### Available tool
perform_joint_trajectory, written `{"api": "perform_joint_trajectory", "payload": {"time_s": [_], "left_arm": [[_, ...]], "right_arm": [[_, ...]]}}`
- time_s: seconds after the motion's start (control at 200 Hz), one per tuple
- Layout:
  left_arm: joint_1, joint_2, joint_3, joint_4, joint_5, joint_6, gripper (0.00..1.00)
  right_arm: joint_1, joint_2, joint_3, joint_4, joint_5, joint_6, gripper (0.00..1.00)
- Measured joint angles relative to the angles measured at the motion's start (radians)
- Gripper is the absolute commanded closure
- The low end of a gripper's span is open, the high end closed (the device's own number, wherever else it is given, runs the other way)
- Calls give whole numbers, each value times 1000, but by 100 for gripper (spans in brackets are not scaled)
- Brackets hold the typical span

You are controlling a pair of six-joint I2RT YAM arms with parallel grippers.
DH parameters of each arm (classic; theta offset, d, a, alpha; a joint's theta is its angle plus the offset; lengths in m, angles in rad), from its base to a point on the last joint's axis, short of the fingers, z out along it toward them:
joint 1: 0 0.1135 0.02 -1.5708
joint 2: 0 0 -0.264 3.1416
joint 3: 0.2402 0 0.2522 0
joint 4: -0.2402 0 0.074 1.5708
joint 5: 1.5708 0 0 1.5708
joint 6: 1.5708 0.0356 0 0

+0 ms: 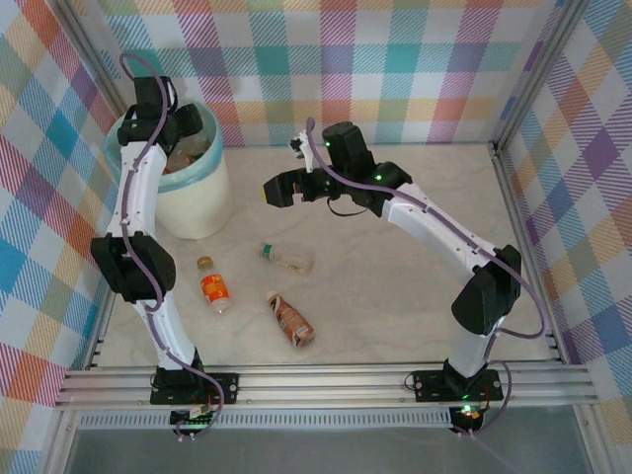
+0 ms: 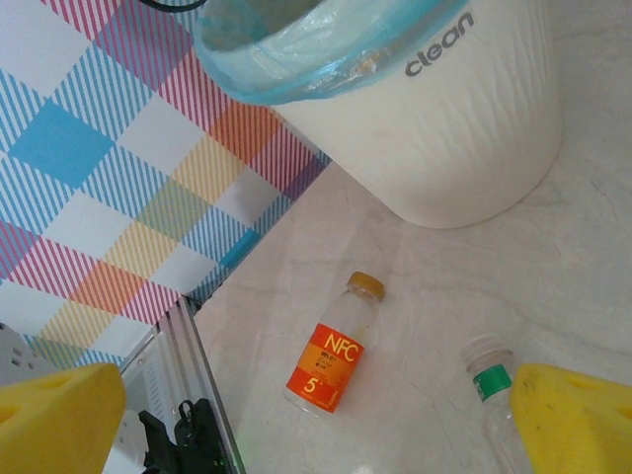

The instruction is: Put the plastic bottles in the bin

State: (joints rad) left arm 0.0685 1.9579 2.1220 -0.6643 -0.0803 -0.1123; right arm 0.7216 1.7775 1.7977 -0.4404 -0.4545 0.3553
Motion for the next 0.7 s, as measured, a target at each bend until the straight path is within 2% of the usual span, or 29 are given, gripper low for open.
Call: {"api": "perform_joint_trajectory", "payload": {"time_s": [0.285, 0.45, 0.7], "left_arm": [[23, 8, -39, 59, -7, -6, 42], [38, 10, -56, 37, -8, -19, 44], [53, 11, 49, 5, -46, -17, 43]], "right_arm": [[0, 0, -3, -4, -2, 4, 0], [0, 0, -3, -6, -2, 4, 0], [1, 0, -3, -7, -2, 4, 0]]}}
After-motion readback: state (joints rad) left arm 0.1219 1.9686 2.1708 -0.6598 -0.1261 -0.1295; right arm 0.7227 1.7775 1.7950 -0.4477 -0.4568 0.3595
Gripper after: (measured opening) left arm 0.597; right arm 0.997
